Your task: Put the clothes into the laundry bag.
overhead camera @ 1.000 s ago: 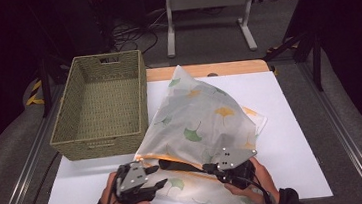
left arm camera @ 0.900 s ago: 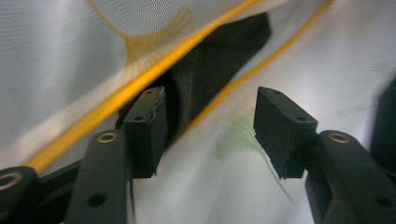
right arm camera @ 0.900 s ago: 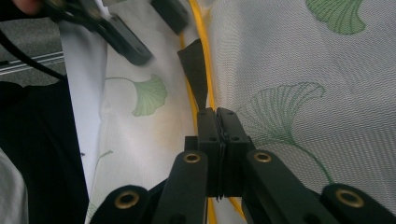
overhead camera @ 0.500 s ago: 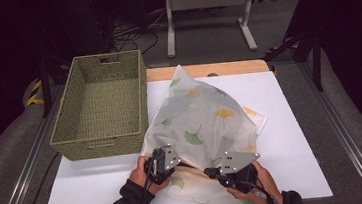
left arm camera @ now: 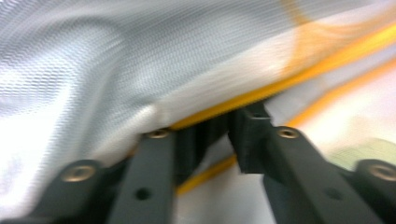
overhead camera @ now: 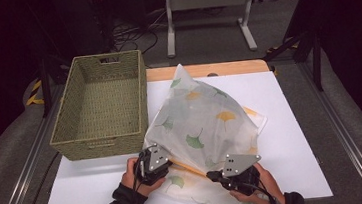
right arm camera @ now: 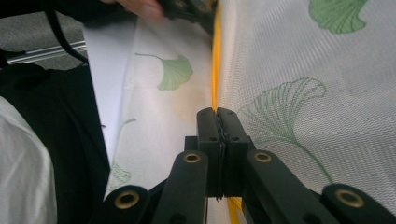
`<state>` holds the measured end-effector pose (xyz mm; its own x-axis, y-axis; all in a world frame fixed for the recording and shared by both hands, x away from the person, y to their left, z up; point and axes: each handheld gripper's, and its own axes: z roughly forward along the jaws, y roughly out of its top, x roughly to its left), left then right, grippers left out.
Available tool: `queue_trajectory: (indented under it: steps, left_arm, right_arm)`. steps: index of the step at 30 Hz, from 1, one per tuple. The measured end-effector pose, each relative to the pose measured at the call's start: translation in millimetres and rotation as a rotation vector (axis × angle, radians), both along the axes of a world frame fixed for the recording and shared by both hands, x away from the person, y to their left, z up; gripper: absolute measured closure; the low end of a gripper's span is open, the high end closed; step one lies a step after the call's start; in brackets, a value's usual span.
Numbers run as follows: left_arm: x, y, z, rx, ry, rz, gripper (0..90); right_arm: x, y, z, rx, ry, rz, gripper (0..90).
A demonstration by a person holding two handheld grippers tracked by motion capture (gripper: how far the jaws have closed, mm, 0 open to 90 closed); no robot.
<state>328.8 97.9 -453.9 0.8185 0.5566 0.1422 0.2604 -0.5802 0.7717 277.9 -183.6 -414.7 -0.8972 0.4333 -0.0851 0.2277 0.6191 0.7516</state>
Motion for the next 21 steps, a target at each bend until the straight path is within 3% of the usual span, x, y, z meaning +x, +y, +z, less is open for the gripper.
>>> queue_trajectory:
  steps: [3, 8, 10, 13, 21]
  left_arm:
    - [-7.8, 8.4, 7.5, -0.043, 0.005, -0.045, 56.4]
    - [-23.0, 32.6, 18.2, -0.101, 0.000, -0.063, 44.4]
    - [-27.6, 42.4, 18.4, -0.098, -0.009, -0.027, 41.0]
    - [-30.6, 61.4, 19.0, -0.150, -0.008, 0.005, 35.2]
    - [-31.2, 89.6, 23.4, -0.212, -0.038, 0.067, 27.3]
  right_arm:
    - [1.6, 0.2, -1.9, -0.006, -0.002, -0.006, 89.3]
    - [2.9, 0.0, -2.3, -0.003, -0.001, -0.007, 89.3]
    - [2.8, 0.6, -1.6, 0.001, -0.001, -0.004, 89.3]
    - [3.9, 1.0, -2.1, -0.006, 0.003, -0.004, 89.3]
    - [5.9, 2.1, -2.2, -0.009, 0.004, -0.006, 89.3]
